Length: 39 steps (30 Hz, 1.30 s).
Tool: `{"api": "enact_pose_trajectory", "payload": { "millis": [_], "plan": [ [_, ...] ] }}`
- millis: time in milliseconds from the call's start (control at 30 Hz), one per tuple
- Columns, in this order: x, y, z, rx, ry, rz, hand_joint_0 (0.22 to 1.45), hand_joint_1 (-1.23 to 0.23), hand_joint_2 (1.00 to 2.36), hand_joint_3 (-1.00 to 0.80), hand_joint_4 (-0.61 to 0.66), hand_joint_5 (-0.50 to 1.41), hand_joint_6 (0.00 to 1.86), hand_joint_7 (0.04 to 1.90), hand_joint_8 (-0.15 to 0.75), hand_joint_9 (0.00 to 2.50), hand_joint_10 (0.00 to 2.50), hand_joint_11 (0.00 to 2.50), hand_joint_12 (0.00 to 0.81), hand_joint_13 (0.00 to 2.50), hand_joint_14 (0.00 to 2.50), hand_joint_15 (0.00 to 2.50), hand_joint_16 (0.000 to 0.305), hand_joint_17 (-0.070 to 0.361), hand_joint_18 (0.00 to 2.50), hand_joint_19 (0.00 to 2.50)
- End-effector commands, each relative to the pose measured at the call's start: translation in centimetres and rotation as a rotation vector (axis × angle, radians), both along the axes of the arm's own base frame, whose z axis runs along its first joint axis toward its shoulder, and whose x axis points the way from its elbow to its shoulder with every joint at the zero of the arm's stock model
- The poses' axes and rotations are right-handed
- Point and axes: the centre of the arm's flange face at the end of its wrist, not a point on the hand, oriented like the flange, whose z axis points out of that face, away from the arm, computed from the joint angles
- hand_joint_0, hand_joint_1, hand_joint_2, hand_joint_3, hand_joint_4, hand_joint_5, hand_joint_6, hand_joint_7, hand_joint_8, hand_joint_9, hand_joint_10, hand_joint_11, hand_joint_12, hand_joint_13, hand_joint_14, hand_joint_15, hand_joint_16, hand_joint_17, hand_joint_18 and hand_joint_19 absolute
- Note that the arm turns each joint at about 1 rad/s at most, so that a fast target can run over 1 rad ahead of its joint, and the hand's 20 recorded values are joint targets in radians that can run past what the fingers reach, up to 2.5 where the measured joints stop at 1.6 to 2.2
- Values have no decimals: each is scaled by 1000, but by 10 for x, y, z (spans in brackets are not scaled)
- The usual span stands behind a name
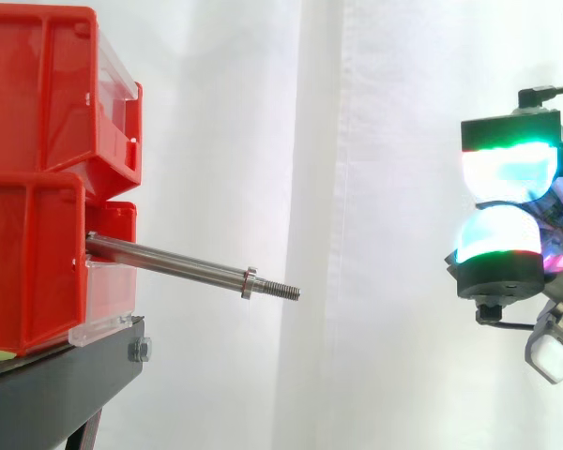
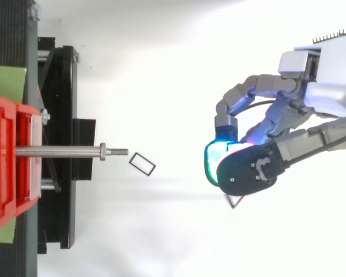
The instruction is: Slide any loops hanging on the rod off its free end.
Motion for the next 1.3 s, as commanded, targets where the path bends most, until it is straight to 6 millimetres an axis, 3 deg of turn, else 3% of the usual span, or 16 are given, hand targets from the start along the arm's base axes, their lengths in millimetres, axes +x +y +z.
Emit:
{"api": "enact_pose_trajectory", "payload": {
  "millis": [0, 133, 367, 633, 800, 1067, 1133, 1267],
  "plan": [
    [0, 0, 0, 0, 1, -1, 607, -669, 1008, -387, 117, -139, 871, 1103, 312, 1038, 16, 533, 346, 722, 9, 244, 46, 103, 773, 477],
    [0, 0, 0, -1, 2, -1, 619, -739, 1012, -310, 117, -141, 871, 1144, 311, 1027, 16, 540, 344, 721, 9, 241, 45, 102, 778, 475],
    [0, 0, 0, -1, 2, -1, 614, -721, 1013, -302, 95, -141, 874, 1142, 304, 1041, 14, 538, 339, 725, 9, 243, 45, 101, 780, 482],
    [0, 0, 0, 0, 1, -1, 602, -795, 1005, -23, -43, -87, 881, 1246, 338, 1198, 14, 505, 394, 843, 8, 209, 57, 127, 950, 381],
    [0, 0, -1, -1, 4, -1, 633, -866, 1011, 58, -120, -82, 880, 1359, 338, 1227, 12, 523, 388, 871, 7, 216, 56, 126, 970, 364],
    [0, 0, -2, 1, 4, 0, 641, -870, 1035, 65, -160, -84, 895, 1329, 327, 1244, 12, 523, 382, 900, 8, 235, 55, 123, 990, 372],
    [-3, 0, -7, 3, 16, 0, 641, -867, 1031, 67, -163, -85, 898, 1313, 330, 1245, 12, 521, 382, 899, 9, 231, 55, 123, 990, 370],
    [-16, -1, -41, -1, 83, 0, 640, -863, 1025, 69, -164, -85, 898, 1308, 329, 1245, 14, 516, 385, 898, 8, 228, 55, 124, 988, 371]
  ]
}}
